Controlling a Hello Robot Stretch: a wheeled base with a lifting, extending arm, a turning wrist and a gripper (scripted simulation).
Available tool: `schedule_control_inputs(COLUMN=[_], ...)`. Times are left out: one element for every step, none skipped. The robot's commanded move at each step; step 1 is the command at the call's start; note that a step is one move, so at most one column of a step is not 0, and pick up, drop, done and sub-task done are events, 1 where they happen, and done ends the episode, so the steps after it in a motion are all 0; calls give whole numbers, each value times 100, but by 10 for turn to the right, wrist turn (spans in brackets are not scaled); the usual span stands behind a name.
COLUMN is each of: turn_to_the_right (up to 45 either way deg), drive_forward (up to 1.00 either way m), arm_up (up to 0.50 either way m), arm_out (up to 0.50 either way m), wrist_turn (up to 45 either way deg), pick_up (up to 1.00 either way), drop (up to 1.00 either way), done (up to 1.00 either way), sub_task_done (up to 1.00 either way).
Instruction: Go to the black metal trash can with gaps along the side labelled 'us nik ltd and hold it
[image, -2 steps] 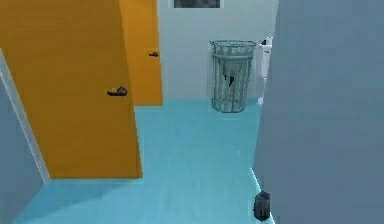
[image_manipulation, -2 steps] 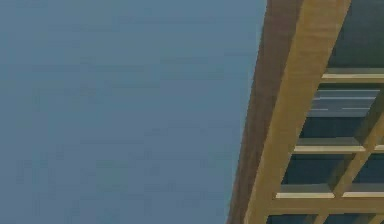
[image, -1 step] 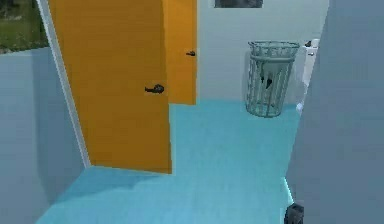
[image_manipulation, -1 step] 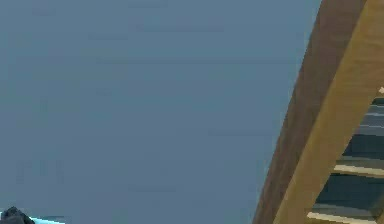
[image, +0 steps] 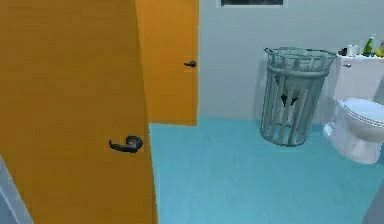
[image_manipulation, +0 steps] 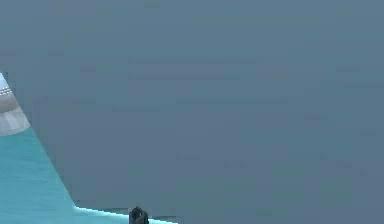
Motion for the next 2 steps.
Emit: schedule_control_inputs(turn_to_the_right=[-180,0], drive_forward=[0,0], arm_up=[0,8], arm_out=[0,0], wrist_turn=[0,0], pick_up=[0,0], drop=[0,0], done=[0,0], sub_task_done=[0,0])
